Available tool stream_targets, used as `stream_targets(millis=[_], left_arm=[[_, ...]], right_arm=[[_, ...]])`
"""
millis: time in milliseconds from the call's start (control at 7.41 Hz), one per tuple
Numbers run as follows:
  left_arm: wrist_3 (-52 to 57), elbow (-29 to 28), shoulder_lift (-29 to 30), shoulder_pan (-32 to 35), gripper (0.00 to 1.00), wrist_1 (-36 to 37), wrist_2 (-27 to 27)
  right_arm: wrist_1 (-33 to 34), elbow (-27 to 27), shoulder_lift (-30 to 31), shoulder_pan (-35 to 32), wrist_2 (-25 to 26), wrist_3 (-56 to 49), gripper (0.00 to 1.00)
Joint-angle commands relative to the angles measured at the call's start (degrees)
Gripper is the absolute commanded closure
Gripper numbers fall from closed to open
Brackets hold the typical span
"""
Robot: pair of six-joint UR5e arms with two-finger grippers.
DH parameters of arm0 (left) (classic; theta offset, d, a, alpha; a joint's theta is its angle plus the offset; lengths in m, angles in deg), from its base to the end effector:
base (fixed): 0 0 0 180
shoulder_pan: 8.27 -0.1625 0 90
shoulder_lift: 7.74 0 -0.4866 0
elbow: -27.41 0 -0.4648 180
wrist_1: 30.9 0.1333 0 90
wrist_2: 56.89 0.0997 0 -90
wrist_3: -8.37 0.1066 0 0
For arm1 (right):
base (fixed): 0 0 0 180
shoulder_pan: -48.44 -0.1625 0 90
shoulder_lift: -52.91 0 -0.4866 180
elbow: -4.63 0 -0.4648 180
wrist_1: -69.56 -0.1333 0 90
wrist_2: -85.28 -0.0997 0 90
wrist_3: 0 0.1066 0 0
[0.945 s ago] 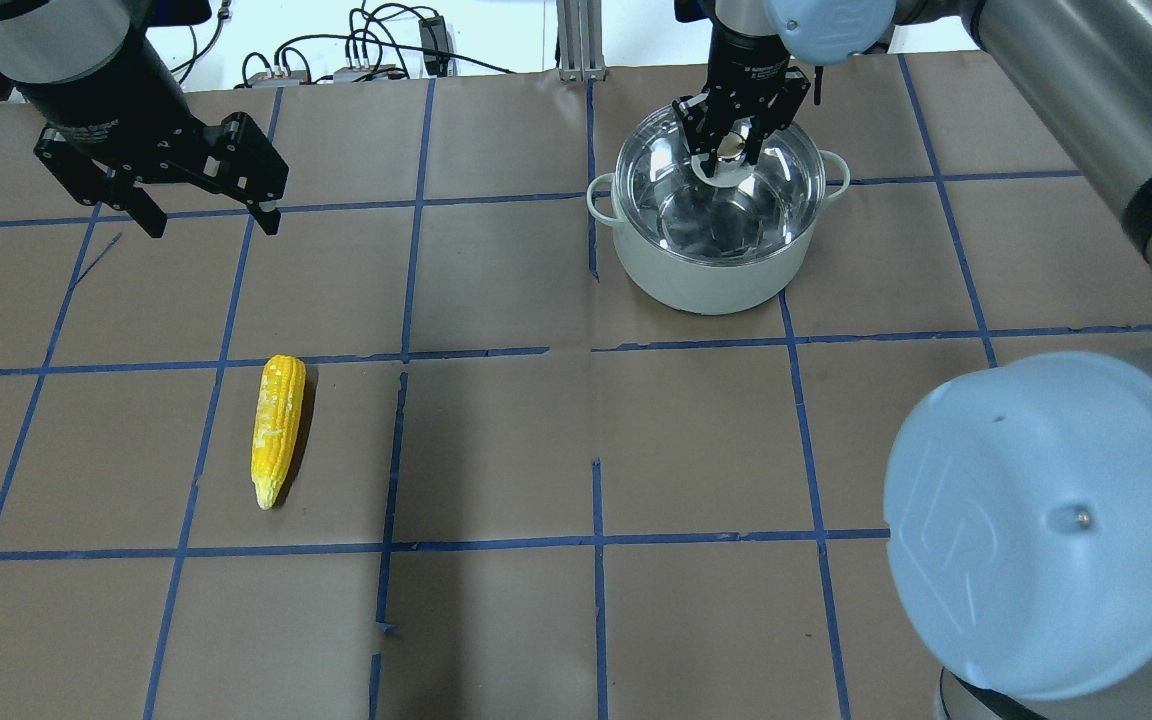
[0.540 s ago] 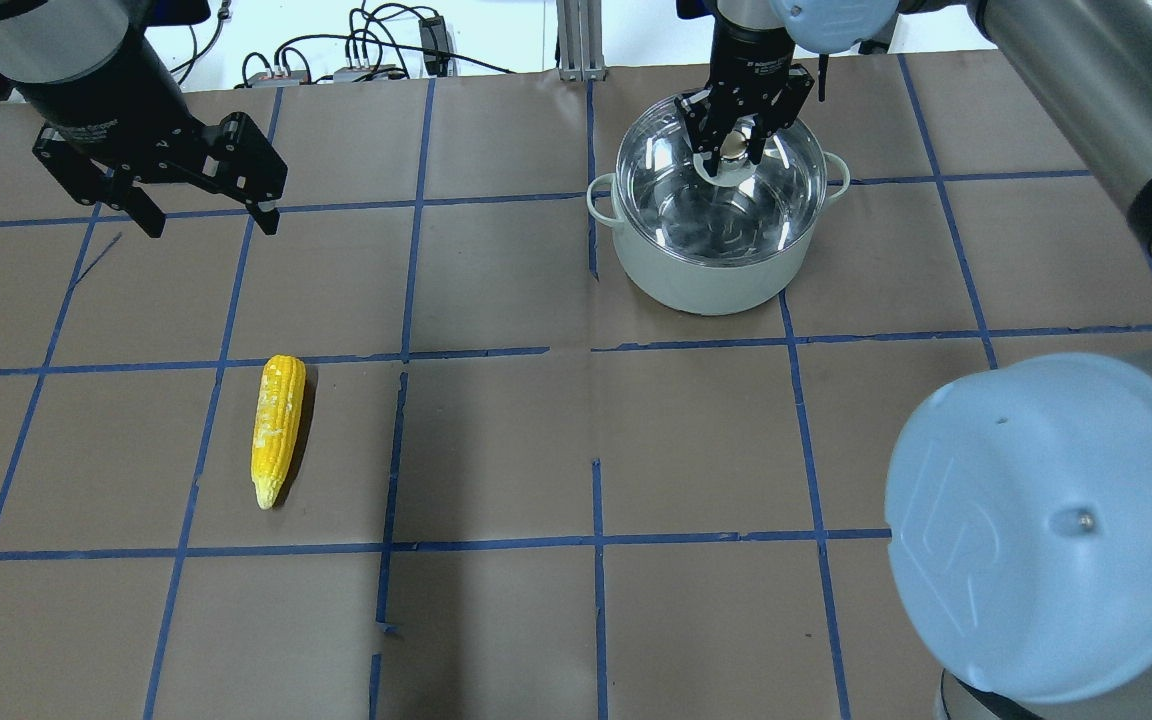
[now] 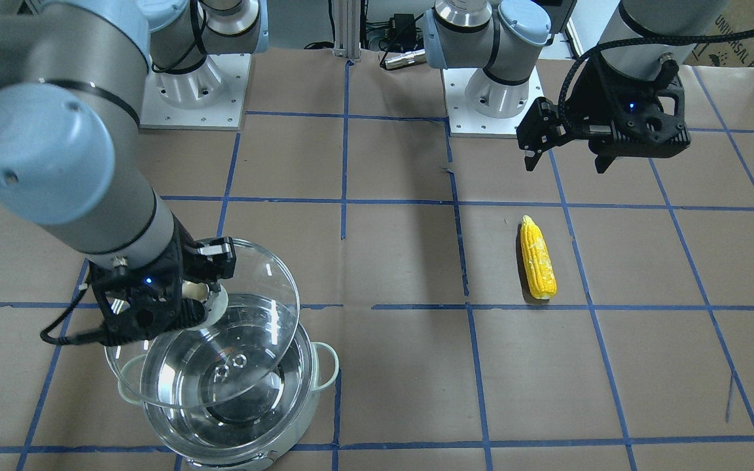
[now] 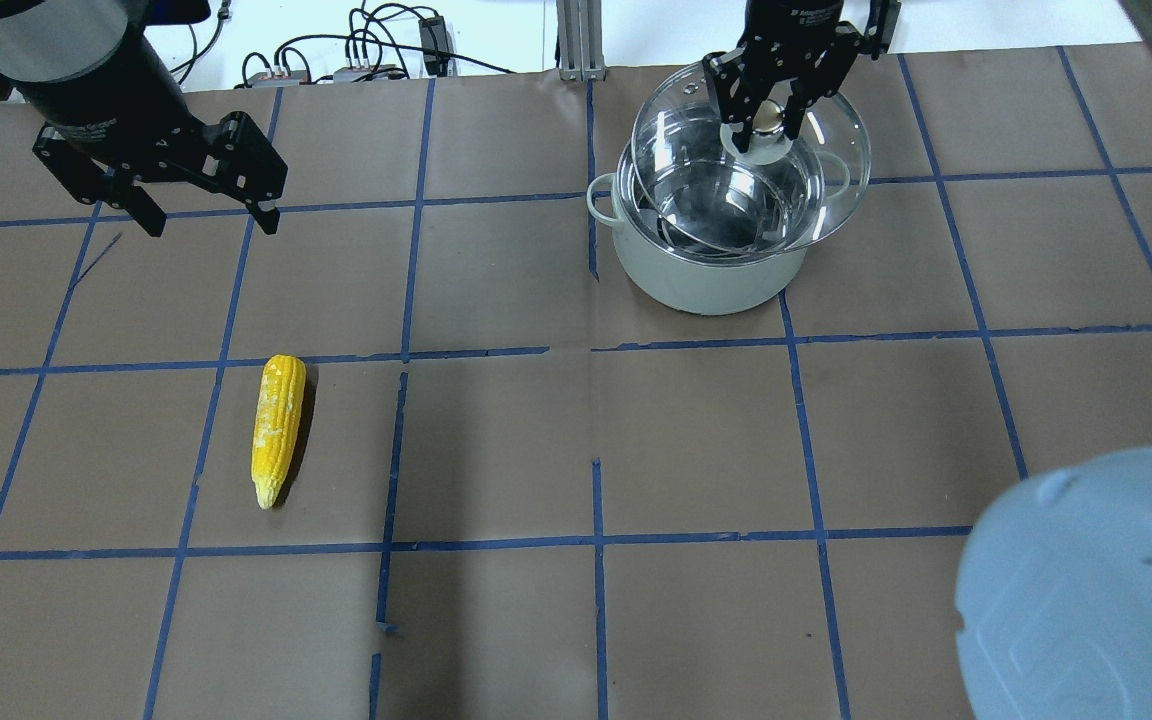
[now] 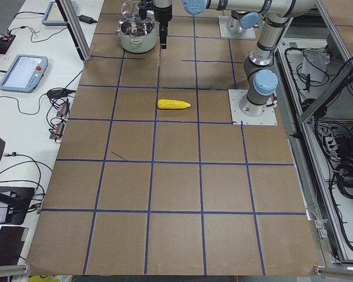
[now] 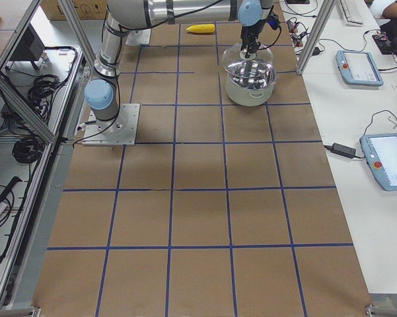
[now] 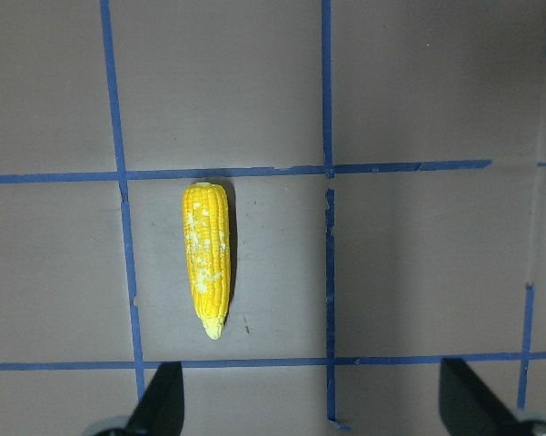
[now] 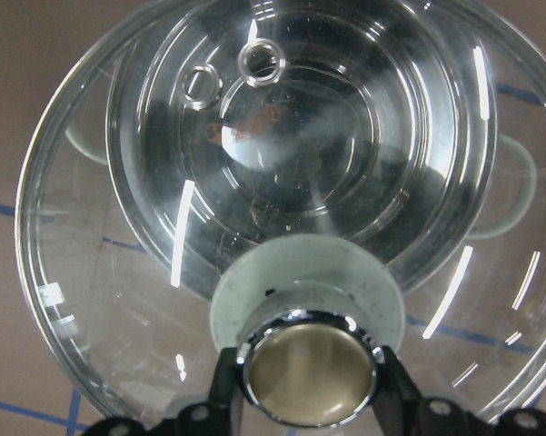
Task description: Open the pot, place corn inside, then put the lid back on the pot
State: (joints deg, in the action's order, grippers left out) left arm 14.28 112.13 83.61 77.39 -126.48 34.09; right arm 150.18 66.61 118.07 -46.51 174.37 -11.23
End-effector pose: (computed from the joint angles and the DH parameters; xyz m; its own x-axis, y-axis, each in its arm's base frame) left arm -0.0878 -0.5801 0.5714 -0.9995 0.0279 -0.0140 0.0274 0.9992 0.0304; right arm 0.1997 -0.7416 0.5131 -0.9605 -0.2758 -0.0365 -0.2782 0.9550 0.1029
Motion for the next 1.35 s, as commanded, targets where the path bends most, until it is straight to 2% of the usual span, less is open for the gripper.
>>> stream_targets(millis=[0, 270, 540, 675, 1215], left_arm=[[0.85, 1.93, 1.10, -0.92, 0.00, 0.48, -0.27], [9.07, 10.69, 0.94, -5.30, 0.00, 7.64, -0.27], [19.26, 23.07, 1.81, -10.93, 0.00, 21.42, -0.45], [25.23, 27.48, 3.90, -12.69, 0.00, 29.06, -0.45], [29.33, 33.14, 13.91, -12.89, 0.04, 41.66, -0.45]], right_arm=[[-7.64, 1.20, 7.05, 1.35, -0.06, -0.62, 0.72], [-7.42, 7.41, 11.01, 1.09, -0.75, -0.28, 0.73], [-3.48, 16.38, 16.55, 1.18, -0.24, -0.19, 0.73], [-0.15, 19.90, 17.97, 1.26, 0.03, -0.27, 0.73], [0.58, 20.90, 17.98, 2.23, 0.03, -0.63, 0.72]])
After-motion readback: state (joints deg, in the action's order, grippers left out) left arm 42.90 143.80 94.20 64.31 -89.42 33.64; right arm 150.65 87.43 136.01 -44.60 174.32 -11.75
